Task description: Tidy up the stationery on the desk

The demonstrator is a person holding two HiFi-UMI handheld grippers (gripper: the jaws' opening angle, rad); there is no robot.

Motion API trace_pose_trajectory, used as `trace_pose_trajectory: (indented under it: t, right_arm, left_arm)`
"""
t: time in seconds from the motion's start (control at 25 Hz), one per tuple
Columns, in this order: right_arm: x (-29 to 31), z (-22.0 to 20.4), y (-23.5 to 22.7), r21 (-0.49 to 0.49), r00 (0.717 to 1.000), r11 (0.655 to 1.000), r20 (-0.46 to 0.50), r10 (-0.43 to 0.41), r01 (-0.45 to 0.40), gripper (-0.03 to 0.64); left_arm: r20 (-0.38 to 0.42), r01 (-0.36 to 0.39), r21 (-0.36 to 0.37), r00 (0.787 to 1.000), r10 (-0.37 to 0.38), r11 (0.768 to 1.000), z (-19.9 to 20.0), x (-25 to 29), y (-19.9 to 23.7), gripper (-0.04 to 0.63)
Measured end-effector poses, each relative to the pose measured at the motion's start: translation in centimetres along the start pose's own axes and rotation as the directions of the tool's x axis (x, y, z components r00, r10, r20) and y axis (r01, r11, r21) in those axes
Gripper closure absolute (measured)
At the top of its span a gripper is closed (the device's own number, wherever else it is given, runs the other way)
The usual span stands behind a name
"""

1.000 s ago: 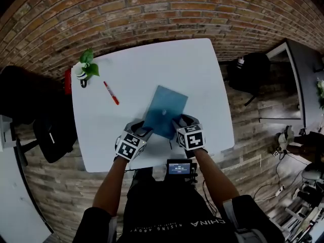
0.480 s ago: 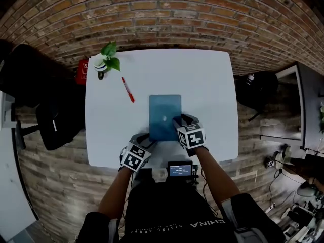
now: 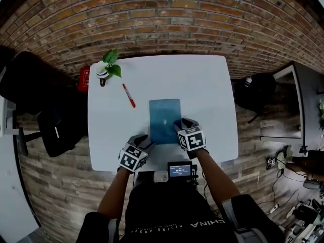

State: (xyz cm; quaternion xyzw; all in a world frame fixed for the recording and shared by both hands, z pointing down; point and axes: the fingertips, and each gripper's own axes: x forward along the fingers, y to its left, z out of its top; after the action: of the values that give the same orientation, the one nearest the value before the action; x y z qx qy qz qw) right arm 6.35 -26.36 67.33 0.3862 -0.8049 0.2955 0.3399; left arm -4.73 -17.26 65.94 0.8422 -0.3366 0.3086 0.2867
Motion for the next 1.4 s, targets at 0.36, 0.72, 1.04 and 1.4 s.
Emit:
trace_pose_trajectory:
  t: [0.36,0.72,1.04,1.4]
  right_arm:
    - [-0.7,-0.6,0.8,0.052,1.0,0.999,-0.011,0.018,-0.018,0.394]
    - [-0.3,-1.9,1.0,0.094,1.0,0.996,-0.014,0.006,-0.004,0.388]
    - [-0.2,-1.6,0.9,0.144,0.999,0.989,0.004,-0.037,0.036,0.387]
    - [-0.4,-1.7,0.4,0.18,1.0,0.983,0.018,-0.025,0.021,0.467]
  left_arm:
    - [-0.066,-0.057,0.005,0.996,0.058,0.998,2.3,2.1,2.2,0.41]
    - [-0.075,-0.112,-0.04,0.991,0.109,0.993,2.4,3.4,2.6,0.41]
    - [-0.066,-0.122,-0.07,0.991,0.118,0.99,2.3,3.3,2.8,0.413]
    - [-0.073,-0.119,-0.064,0.991,0.115,0.991,2.2,3.5,2.7,0.417]
